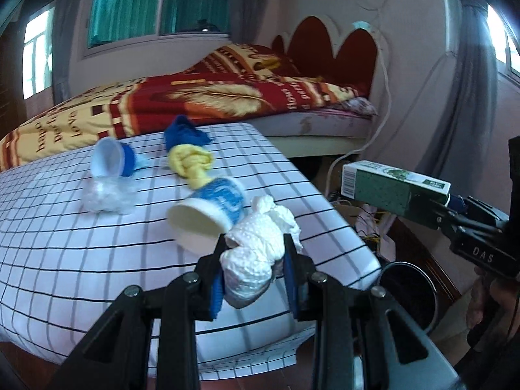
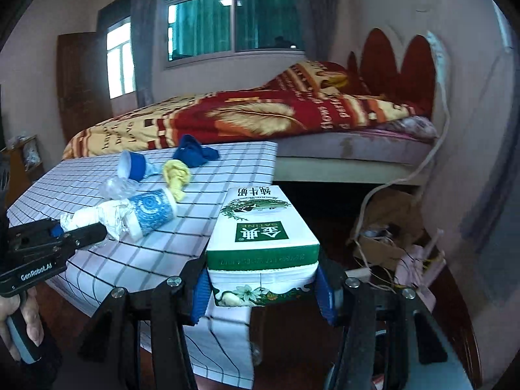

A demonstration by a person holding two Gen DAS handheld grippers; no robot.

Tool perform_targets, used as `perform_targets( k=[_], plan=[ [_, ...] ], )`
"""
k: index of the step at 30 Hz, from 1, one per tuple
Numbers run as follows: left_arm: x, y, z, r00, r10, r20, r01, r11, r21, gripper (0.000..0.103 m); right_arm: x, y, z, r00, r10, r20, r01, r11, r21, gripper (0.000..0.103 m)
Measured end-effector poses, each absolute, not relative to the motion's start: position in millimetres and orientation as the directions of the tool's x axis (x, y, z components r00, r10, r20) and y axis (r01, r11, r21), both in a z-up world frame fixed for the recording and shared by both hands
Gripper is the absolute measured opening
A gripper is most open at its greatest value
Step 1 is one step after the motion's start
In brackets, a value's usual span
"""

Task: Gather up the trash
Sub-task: 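Carry the tissue and green carton in both tools over the black bin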

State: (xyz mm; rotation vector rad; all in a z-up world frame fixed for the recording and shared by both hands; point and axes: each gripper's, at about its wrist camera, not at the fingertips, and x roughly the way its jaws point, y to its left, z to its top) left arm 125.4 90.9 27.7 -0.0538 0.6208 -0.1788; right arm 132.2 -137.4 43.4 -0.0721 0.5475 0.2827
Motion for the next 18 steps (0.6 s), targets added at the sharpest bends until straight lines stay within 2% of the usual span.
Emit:
perform_targets(
  k=[18],
  plan=[
    [129.8, -21.6, 18.9, 0.705, -0.383, -0.597, 0.401, 0.909, -0.11, 0.032, 80.5, -267.0, 14.5, 0.806, 0.017, -0.592, -0.008, 1.0, 0.018, 0.056]
  ],
)
